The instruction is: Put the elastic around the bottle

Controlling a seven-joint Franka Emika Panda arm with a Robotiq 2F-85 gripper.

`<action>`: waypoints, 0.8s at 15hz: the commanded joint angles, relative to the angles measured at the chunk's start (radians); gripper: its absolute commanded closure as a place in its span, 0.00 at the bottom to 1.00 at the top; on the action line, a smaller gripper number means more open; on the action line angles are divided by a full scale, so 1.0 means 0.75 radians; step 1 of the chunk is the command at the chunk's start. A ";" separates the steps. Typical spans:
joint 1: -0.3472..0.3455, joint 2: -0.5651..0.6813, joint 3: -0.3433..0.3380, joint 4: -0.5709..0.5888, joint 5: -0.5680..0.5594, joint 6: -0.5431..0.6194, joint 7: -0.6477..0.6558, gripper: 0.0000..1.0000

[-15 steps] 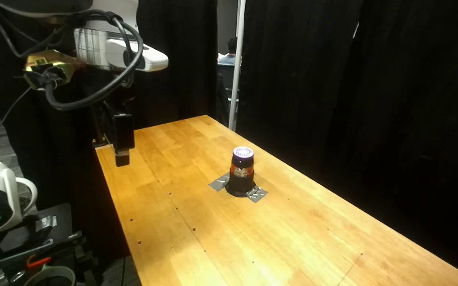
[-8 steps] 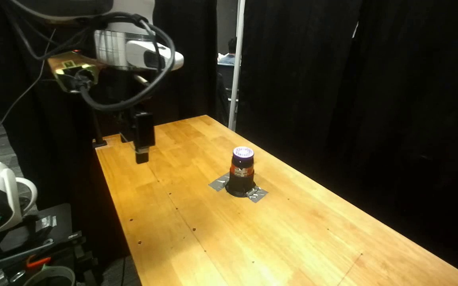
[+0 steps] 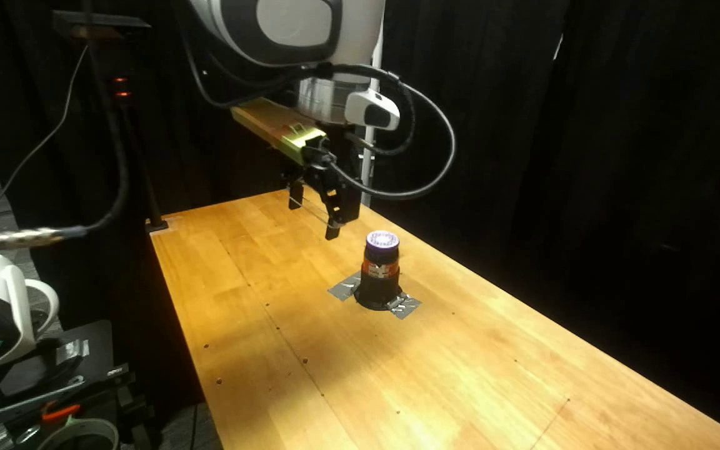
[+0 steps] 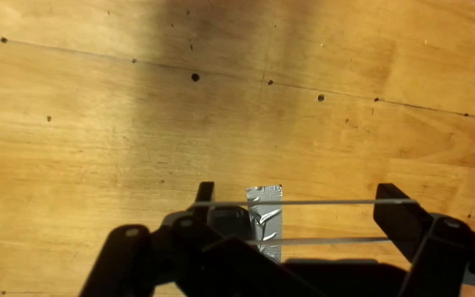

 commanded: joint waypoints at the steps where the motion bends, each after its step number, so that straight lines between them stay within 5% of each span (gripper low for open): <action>1: -0.031 0.295 0.038 0.336 0.057 -0.113 -0.049 0.00; 12: -0.006 0.943 0.061 1.127 -0.148 -0.146 0.048 0.00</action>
